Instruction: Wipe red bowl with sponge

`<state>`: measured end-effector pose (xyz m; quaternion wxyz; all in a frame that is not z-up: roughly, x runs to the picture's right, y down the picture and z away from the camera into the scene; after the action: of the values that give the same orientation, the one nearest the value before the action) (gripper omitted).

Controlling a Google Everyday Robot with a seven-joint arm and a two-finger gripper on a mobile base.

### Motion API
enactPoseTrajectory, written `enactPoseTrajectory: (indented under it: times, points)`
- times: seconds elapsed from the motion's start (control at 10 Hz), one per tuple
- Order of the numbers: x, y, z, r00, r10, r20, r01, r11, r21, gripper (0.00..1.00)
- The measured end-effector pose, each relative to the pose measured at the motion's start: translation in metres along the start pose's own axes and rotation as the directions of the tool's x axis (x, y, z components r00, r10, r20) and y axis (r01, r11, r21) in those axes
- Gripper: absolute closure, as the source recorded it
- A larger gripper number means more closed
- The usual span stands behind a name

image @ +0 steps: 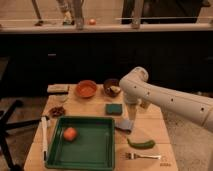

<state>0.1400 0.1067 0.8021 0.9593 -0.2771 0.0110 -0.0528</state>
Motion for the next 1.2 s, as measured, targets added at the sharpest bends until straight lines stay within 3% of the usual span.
enactPoseTrajectory:
  times: [0.4,0.8,1.2]
  points:
    - [-0.004,0.0,0.004,1.0,-0.002,0.017,0.002,1.0,0.001,0.2]
    - [-0.038,-0.009,0.008,0.997,-0.057,0.047,0.057,0.998,0.005,0.2]
    - [-0.04,-0.021,0.022,0.997,-0.041,0.062,0.041,0.999,-0.005,0.2]
